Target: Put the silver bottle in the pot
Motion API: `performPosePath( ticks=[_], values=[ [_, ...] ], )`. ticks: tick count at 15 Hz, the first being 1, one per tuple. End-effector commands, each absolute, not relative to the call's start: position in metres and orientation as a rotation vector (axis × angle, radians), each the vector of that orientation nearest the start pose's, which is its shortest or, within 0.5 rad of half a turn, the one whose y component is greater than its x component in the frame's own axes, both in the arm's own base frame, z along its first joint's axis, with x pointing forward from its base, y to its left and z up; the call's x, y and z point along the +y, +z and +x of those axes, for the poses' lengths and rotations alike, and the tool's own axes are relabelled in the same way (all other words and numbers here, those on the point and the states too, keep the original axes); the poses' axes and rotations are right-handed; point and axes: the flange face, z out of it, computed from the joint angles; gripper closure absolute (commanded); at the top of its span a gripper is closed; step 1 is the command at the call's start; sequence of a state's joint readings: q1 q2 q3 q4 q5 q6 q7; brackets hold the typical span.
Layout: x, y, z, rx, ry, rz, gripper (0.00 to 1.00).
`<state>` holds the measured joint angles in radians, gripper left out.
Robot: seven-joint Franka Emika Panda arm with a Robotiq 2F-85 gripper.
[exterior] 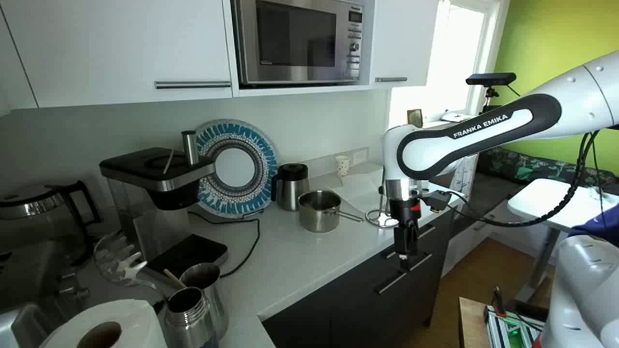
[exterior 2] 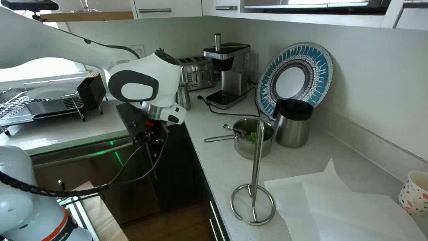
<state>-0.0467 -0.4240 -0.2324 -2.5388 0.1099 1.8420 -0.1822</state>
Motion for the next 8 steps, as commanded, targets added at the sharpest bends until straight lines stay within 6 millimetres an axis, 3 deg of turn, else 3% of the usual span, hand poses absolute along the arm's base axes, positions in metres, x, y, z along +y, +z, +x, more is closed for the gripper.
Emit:
performPosePath(
  ticks=[1,3,5,8],
  values=[
    [-0.093,0.398,0.362,0.155,0.343,-2.865,0.00],
    [-0.093,0.398,0.362,0.155,0.343,-2.865,0.00],
    [-0.071,0.419,0.362,0.230,0.186,-2.745,0.00],
    [-0.030,0.471,0.370,0.273,0.067,-2.605,0.00]
  ],
)
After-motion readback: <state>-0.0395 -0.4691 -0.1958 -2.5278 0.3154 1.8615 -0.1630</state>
